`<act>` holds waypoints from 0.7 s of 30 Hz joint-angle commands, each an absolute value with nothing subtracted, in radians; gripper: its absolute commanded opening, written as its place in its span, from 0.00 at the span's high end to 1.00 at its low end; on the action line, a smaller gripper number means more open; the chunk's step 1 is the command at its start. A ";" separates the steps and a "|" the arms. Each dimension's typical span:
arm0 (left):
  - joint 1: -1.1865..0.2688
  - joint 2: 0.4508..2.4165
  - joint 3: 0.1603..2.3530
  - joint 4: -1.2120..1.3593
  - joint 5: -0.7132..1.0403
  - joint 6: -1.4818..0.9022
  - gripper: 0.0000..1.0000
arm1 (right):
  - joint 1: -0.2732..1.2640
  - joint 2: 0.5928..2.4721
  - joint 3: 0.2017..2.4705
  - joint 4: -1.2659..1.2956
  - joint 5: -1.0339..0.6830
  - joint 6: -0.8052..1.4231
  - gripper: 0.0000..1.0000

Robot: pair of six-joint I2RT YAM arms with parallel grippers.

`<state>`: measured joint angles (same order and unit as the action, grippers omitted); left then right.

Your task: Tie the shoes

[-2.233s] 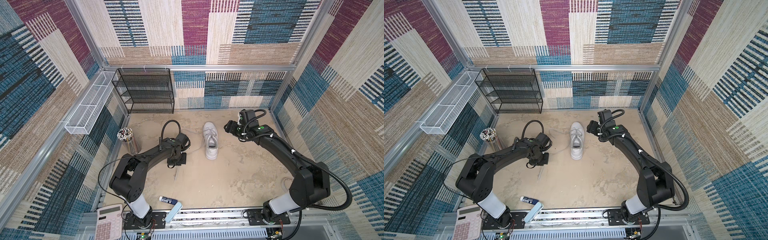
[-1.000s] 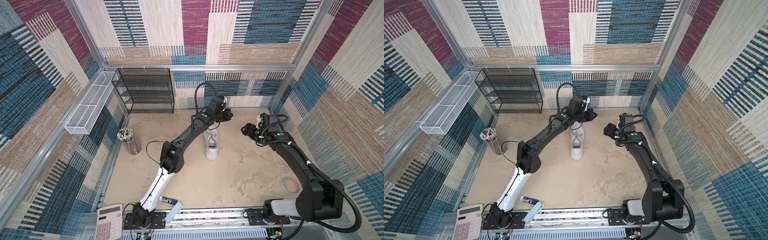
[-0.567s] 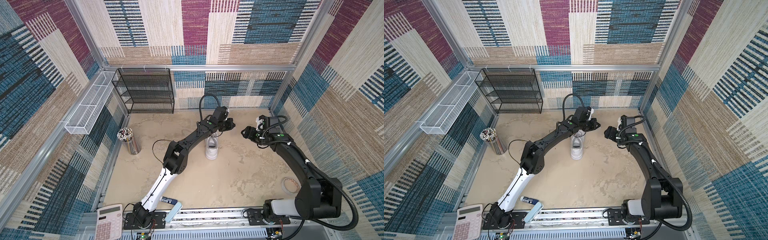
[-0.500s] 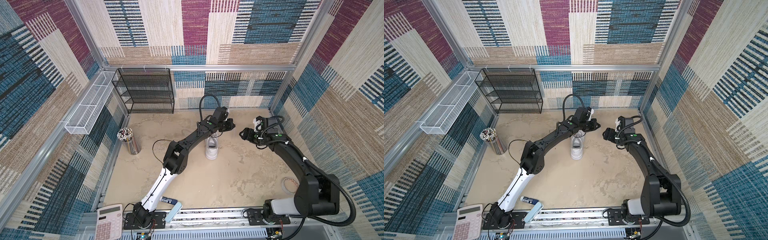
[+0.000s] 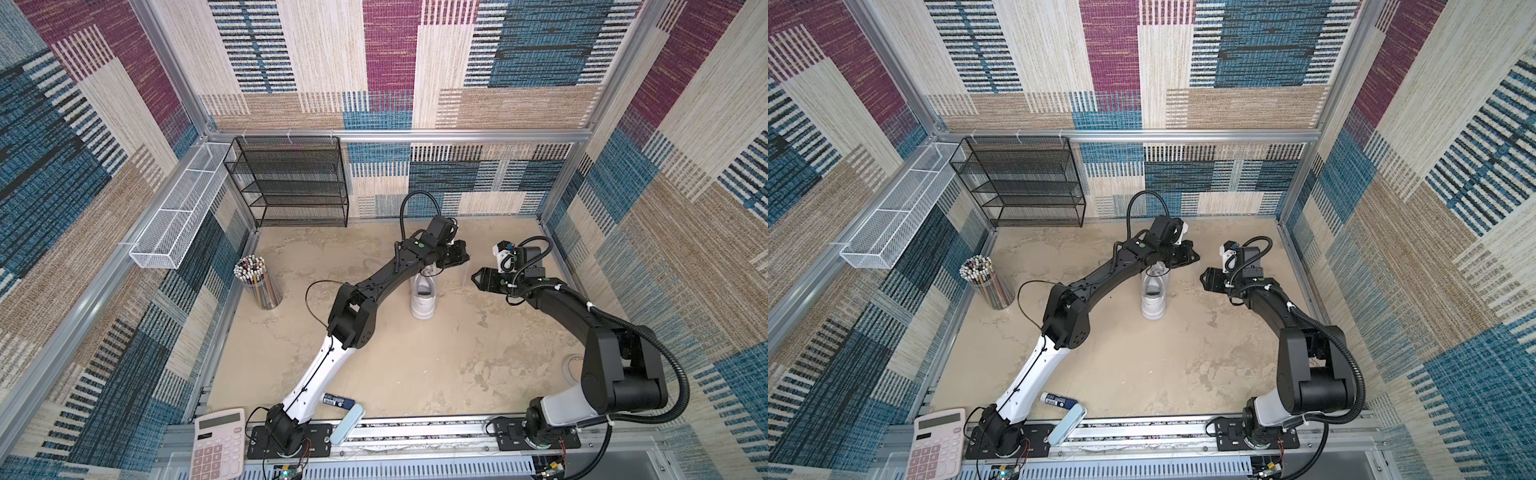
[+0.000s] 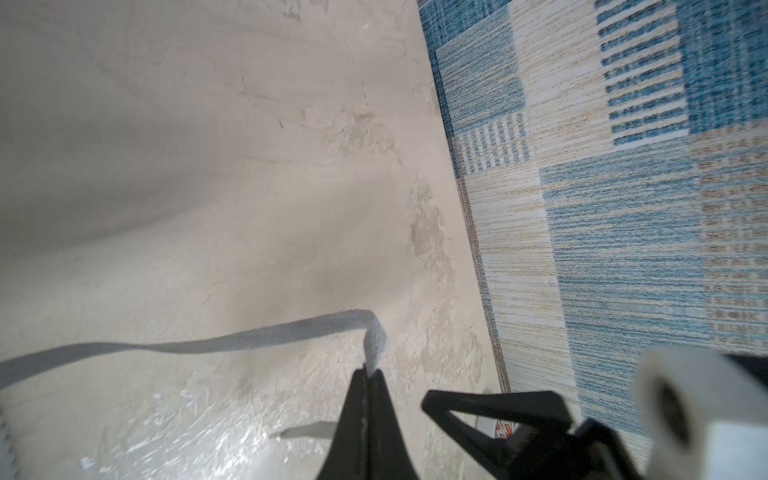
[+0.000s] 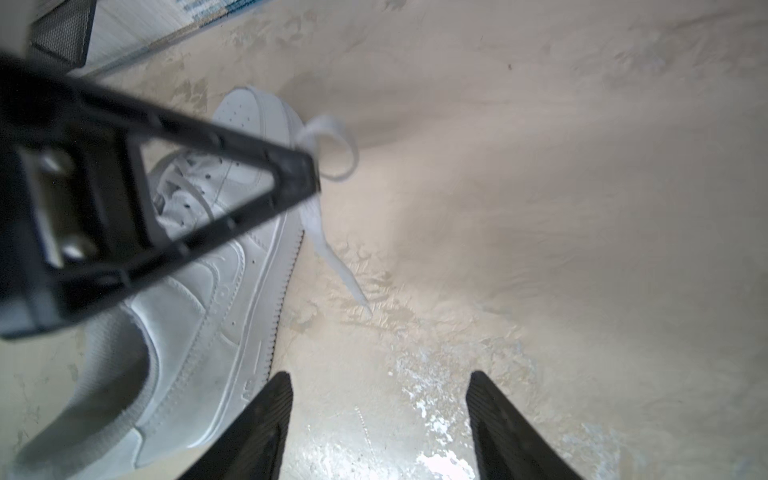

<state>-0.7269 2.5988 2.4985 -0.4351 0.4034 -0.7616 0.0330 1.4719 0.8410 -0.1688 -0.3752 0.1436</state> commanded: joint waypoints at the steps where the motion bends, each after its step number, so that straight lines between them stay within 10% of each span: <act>1: -0.726 2.572 2.512 -0.489 0.414 -0.768 1.00 | 0.034 1.434 0.771 0.110 -0.467 0.049 0.28; 21: -0.725 2.511 2.551 -0.570 0.425 -0.729 1.00 | 0.035 1.614 0.907 0.098 -0.629 -0.088 0.40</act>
<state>-0.7269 2.5286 2.5431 -0.5438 0.4236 -0.7475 0.0334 1.5978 0.8909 0.0853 -0.5999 -0.0689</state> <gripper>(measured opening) 0.049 0.609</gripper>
